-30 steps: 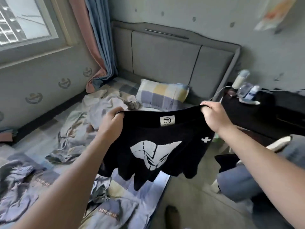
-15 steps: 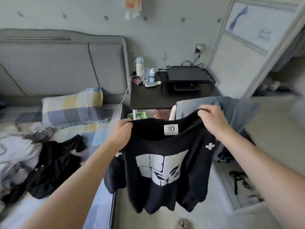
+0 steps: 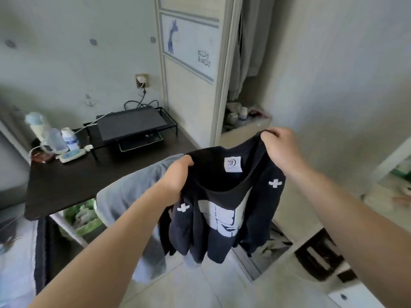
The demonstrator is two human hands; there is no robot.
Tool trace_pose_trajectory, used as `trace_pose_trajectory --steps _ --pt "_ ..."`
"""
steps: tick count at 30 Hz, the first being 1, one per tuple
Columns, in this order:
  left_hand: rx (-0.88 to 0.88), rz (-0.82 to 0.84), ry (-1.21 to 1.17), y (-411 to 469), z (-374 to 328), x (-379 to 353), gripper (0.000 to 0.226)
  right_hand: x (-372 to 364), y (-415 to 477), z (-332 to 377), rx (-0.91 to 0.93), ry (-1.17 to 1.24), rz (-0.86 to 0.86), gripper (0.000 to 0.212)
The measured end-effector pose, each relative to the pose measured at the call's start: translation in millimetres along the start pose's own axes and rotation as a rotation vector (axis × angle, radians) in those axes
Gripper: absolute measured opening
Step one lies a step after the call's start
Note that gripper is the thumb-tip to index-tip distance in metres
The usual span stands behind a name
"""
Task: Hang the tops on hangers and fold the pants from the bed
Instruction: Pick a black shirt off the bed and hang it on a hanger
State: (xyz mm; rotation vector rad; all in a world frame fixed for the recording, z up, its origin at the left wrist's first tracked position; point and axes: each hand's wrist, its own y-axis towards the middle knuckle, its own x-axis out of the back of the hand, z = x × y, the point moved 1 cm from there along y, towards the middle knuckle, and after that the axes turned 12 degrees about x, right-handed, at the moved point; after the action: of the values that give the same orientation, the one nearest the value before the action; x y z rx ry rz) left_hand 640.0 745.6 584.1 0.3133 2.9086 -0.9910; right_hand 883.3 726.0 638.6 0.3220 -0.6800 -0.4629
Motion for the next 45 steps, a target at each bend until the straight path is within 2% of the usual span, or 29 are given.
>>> trace_pose_trajectory --steps 3,8,12,15,18,21,24,31,35,39,42,45 --pt "0.009 0.093 -0.083 32 -37 -51 0.037 28 35 -18 -0.037 -0.047 -0.130 0.020" --pt "-0.040 0.240 -0.100 88 -105 -127 0.034 68 100 -40 -0.063 -0.092 -0.238 0.022" --pt "-0.096 0.373 -0.021 135 -168 -171 0.036 98 159 -51 -0.073 -0.101 -0.379 0.027" --pt "-0.129 0.528 0.060 162 -221 -201 0.034 119 206 -47 -0.063 -0.180 -0.476 0.024" --pt "-0.188 0.601 0.186 183 -276 -233 0.031 139 253 -39 -0.048 -0.263 -0.575 0.019" --pt "-0.309 0.619 0.300 202 -328 -268 0.023 163 293 -31 -0.016 -0.334 -0.658 0.019" --pt "-0.513 0.594 0.402 212 -376 -303 0.019 192 324 -13 0.019 -0.400 -0.733 0.025" --pt "-0.990 0.550 0.505 186 -483 -371 0.028 264 389 47 0.070 -0.577 -0.781 0.037" --pt "-1.117 0.523 0.449 156 -544 -398 0.032 303 421 87 0.089 -0.704 -0.778 0.031" --pt "-1.232 0.439 0.370 118 -602 -415 0.033 340 449 134 0.050 -0.738 -0.754 0.029" --pt "-1.288 0.396 0.362 88 -633 -425 0.033 360 460 167 -0.007 -0.726 -0.701 0.019" --pt "-1.308 0.386 0.393 61 -652 -435 0.031 375 466 188 -0.049 -0.761 -0.620 0.028"
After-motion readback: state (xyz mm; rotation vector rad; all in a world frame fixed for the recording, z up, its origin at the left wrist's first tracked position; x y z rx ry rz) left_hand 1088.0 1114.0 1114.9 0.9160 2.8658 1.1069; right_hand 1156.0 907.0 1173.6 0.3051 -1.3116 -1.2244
